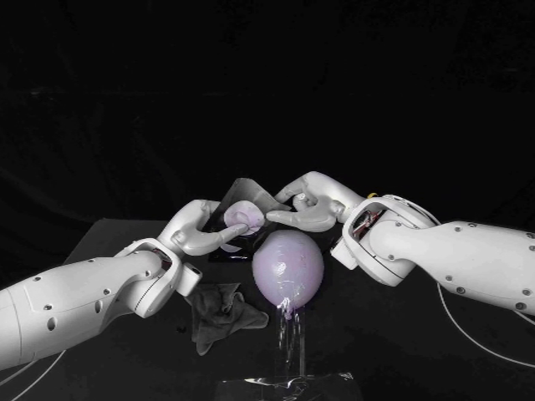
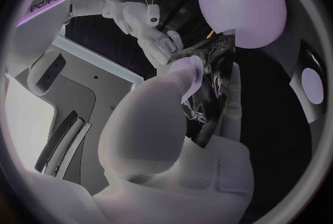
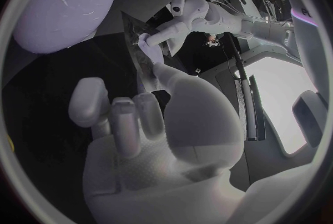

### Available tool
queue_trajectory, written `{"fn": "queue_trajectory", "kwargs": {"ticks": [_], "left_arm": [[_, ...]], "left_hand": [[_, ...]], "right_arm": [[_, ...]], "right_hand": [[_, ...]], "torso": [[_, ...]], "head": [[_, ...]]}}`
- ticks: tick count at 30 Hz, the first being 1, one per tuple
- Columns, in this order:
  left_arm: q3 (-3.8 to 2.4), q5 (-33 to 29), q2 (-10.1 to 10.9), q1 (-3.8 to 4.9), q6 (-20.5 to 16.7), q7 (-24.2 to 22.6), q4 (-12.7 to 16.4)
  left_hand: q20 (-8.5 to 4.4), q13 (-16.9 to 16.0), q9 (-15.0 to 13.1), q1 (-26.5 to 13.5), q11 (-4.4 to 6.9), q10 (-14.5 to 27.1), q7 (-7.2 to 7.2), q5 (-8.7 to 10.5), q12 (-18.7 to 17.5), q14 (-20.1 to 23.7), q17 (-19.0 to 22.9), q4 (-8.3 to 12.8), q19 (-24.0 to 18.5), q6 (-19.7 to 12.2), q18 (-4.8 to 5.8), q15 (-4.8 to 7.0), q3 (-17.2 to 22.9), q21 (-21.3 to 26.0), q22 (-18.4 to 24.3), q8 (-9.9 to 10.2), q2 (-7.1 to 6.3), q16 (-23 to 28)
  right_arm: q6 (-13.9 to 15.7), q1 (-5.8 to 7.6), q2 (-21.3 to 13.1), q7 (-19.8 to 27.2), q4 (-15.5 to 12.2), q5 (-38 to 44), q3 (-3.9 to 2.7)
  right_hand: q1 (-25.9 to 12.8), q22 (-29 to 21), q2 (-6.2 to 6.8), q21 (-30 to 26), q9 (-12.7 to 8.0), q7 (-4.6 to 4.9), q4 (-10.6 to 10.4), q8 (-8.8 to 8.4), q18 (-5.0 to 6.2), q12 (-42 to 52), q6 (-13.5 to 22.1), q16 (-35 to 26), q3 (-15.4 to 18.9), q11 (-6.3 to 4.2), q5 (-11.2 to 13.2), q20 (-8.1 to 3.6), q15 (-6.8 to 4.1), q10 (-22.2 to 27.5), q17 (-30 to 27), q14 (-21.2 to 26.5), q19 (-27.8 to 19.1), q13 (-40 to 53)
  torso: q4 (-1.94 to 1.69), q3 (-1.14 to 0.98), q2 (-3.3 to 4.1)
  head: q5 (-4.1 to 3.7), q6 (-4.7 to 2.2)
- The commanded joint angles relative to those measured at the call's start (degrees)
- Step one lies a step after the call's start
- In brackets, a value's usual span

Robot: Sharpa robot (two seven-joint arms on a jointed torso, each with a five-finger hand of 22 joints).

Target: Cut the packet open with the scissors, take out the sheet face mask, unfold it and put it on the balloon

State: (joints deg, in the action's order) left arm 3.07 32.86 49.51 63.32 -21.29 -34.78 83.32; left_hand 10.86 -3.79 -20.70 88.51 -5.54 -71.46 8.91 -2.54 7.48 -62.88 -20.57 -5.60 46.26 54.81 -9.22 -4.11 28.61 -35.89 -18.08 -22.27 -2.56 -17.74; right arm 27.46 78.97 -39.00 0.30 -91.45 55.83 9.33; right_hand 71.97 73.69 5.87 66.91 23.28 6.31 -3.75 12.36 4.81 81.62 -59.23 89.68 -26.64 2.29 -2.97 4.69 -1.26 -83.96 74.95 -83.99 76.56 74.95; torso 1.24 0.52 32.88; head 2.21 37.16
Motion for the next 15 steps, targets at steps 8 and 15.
{"fn": "queue_trajectory", "kwargs": {"ticks": [8, 15], "left_arm": [[-0.08, -2.78, -0.06, 0.10, 1.58, -0.38, 0.57], [-0.08, -2.80, -0.28, 0.11, 0.50, 0.20, 0.35]], "left_hand": [[0.16, -0.02, -1.22, 0.04, -0.33, -0.07, 0.32, -0.20, -0.30, 0.30, -0.06, 0.18, -0.85, 0.14, -0.33, 0.14, 0.58, -0.50, -0.28, -0.10, 0.21, 0.44], [0.53, 0.06, -0.43, 0.20, -1.41, 1.71, 1.66, -0.15, -1.77, 2.16, 0.36, 2.10, -3.98, -1.85, 0.34, -0.77, 0.53, -1.59, -1.34, 1.55, -1.73, 2.12]], "right_arm": [[3.66, -0.23, -0.20, 3.18, -0.29, -0.56, 0.03], [6.85, -0.34, -0.61, 5.96, -0.99, -2.69, 0.03]], "right_hand": [[3.28, 2.14, -4.43, 2.85, 1.73, -1.50, 2.42, 3.05, 0.00, 5.18, -3.06, 0.32, -4.79, -1.86, 0.19, -1.23, -1.74, -4.61, 15.05, -6.01, 2.06, 13.07], [2.53, 2.36, -4.25, 3.03, 2.28, -1.79, 2.76, 3.85, -0.06, 6.44, -3.30, 0.32, -4.97, -2.10, 0.19, -1.46, -1.95, -5.20, 15.05, -6.01, 2.19, 13.86]], "torso": [[0.00, -0.08, -0.02], [0.05, -0.07, -0.04]], "head": [[-0.08, -0.01], [-0.15, -0.12]]}}
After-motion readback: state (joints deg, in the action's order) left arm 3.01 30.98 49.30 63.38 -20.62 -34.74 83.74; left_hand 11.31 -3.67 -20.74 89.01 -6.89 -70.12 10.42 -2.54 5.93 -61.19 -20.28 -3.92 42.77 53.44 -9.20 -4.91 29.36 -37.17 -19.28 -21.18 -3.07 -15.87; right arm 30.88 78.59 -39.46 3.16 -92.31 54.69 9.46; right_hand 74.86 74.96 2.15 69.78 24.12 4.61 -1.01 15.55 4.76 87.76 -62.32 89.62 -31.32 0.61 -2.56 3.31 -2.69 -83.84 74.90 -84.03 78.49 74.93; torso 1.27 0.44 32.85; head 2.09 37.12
